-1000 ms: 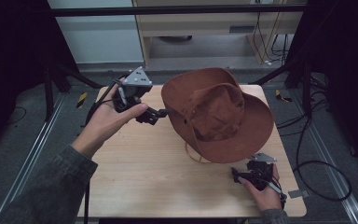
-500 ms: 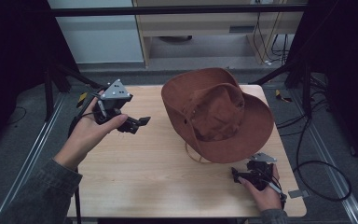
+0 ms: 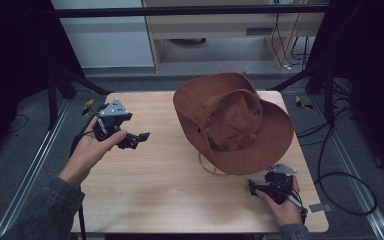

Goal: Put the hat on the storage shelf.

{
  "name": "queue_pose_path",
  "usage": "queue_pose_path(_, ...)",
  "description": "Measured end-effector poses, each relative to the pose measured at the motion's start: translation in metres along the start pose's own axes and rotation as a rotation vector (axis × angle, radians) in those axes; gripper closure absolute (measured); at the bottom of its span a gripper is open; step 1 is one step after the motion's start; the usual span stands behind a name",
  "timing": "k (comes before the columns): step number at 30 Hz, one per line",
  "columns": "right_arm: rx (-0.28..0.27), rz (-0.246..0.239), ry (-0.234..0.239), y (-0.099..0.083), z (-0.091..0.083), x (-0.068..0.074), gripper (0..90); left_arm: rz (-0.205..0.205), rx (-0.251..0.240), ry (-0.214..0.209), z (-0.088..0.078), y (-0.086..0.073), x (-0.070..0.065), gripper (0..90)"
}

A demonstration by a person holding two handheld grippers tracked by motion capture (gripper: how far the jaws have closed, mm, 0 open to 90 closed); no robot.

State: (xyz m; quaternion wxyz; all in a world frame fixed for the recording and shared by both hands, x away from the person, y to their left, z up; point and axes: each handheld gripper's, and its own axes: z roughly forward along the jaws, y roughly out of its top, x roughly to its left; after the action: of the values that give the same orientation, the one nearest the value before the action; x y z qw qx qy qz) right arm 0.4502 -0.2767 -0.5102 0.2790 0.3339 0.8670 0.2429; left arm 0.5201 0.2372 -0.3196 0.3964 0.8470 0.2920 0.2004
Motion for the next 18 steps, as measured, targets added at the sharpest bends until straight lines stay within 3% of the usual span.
queue_pose_path(18, 0.0, 0.0, 0.0, 0.0, 0.0, 0.0, 0.7, 0.0, 0.132, 0.015, 0.036, -0.069, -0.002, 6.4)
